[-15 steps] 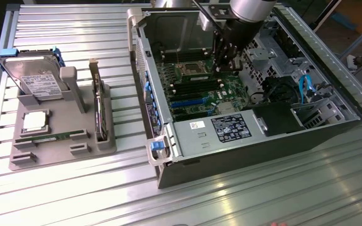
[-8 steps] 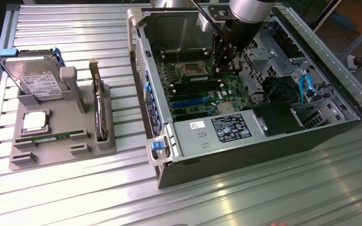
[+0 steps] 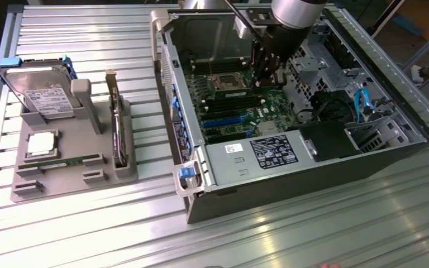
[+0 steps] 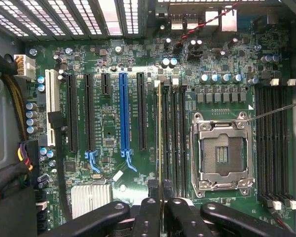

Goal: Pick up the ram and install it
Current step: 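Insert the ram into the slot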

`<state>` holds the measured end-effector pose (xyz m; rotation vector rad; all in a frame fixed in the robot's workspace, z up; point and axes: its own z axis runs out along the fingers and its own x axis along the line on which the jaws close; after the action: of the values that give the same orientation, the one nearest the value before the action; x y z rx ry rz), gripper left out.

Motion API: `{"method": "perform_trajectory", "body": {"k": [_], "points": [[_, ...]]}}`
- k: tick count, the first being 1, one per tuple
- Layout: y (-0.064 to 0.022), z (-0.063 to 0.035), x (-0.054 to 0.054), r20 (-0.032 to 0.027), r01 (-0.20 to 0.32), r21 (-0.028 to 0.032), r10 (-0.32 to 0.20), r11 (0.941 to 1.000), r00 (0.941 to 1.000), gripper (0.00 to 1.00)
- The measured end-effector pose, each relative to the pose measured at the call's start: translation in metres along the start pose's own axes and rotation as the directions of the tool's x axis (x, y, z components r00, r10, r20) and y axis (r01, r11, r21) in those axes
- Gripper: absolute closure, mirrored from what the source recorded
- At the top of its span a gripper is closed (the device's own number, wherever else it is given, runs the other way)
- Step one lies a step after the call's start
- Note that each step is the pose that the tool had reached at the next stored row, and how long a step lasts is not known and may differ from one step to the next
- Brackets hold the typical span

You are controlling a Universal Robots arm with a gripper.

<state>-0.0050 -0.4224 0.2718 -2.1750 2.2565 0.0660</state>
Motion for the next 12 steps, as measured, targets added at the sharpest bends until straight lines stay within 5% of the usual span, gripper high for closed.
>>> {"method": "perform_trajectory", "body": {"k": [12], "points": [[-0.0002, 0.0106, 0.0, 0.0, 0.0, 0.0016, 0.0, 1.0, 1.0, 0.88]]}}
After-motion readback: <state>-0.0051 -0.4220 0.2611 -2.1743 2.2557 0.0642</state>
